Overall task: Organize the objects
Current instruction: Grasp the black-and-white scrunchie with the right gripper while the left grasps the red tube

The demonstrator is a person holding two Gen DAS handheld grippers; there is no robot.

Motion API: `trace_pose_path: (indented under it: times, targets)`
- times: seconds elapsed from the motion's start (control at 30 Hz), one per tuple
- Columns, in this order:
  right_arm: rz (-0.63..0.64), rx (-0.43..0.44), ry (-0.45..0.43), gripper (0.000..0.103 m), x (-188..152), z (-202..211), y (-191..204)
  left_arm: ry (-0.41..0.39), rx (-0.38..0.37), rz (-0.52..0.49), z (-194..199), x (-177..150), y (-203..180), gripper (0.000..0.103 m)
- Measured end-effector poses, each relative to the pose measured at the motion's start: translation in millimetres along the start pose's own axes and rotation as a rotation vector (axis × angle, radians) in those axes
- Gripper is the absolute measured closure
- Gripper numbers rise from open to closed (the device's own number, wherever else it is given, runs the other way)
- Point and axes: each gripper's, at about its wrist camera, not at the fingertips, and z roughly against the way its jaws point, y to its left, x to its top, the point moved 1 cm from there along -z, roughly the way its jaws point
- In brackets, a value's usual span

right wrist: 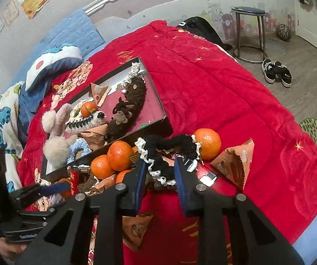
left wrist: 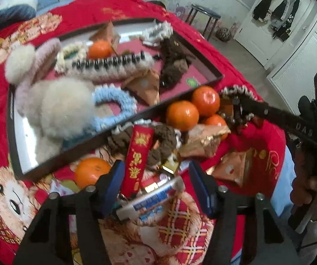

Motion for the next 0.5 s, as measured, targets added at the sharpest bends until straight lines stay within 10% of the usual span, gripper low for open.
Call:
trace_pose_path:
  times: [0.27, 0.5]
  targets:
    - [-0.027, 0.014, 0.002, 0.087, -0.1, 1.2, -4.3, -0.014, 0.042, -0.011, -9.3, 6.9, 2.5, 0.046]
    - [-0.043, 0.030, 0.018, 0.090, -0.2, -0.2, -7.4, 0.001, 0.039, 0.020, -11.9, 7.4, 8.1, 0.077]
